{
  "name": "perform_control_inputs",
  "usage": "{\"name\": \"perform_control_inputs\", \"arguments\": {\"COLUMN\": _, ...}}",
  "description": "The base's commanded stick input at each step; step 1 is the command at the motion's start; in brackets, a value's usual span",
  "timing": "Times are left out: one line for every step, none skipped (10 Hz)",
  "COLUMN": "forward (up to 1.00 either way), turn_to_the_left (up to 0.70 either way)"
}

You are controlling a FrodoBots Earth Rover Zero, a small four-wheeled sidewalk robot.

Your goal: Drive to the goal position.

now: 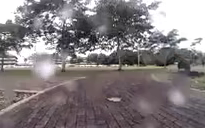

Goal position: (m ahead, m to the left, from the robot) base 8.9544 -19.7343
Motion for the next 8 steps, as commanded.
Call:
{"name": "perform_control_inputs", "arguments": {"forward": 0.7, "turn_to_the_left": 0.0}}
{"name": "perform_control_inputs", "arguments": {"forward": 0.7, "turn_to_the_left": 0.0}}
{"name": "perform_control_inputs", "arguments": {"forward": 0.7, "turn_to_the_left": 0.0}}
{"name": "perform_control_inputs", "arguments": {"forward": 0.7, "turn_to_the_left": 0.0}}
{"name": "perform_control_inputs", "arguments": {"forward": 0.7, "turn_to_the_left": 0.0}}
{"name": "perform_control_inputs", "arguments": {"forward": 0.7, "turn_to_the_left": 0.0}}
{"name": "perform_control_inputs", "arguments": {"forward": 0.7, "turn_to_the_left": 0.0}}
{"name": "perform_control_inputs", "arguments": {"forward": 0.7, "turn_to_the_left": 0.0}}
